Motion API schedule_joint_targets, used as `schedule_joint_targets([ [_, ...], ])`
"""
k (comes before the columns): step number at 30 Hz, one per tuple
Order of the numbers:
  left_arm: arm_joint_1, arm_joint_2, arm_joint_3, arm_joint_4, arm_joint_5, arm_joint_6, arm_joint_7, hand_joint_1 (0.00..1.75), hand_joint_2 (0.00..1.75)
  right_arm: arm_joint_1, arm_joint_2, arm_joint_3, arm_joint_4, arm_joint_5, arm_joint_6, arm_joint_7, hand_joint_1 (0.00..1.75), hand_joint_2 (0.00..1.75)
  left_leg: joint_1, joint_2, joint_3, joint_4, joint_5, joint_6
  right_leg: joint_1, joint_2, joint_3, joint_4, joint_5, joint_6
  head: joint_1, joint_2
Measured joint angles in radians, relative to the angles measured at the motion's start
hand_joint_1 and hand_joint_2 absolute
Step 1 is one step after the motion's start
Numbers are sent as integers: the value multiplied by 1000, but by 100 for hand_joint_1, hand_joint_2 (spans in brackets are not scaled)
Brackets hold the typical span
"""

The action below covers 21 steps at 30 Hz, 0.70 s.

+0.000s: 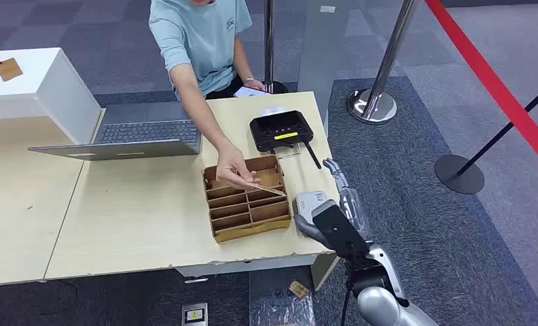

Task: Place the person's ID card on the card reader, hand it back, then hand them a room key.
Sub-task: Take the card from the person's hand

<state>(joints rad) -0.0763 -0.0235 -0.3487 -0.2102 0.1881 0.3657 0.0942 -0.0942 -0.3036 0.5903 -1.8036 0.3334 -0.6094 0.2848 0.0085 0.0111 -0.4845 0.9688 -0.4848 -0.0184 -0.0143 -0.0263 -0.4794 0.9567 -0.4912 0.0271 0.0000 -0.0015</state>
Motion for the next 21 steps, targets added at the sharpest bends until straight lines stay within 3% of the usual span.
schedule_joint_targets([
  [11,0,0,-11,0,-5,-9,1,0,175,-32,51,72,70,-26,37,-44,0,175,0,0,0,0,0,0,0,0,0,0,0,0,0,0],
  [21,-1,1,-35,0,-27,-23,1,0,175,-139,97,97,138,-19,76,-76,0,175,0,0,0,0,0,0,0,0,0,0,0,0,0,0],
])
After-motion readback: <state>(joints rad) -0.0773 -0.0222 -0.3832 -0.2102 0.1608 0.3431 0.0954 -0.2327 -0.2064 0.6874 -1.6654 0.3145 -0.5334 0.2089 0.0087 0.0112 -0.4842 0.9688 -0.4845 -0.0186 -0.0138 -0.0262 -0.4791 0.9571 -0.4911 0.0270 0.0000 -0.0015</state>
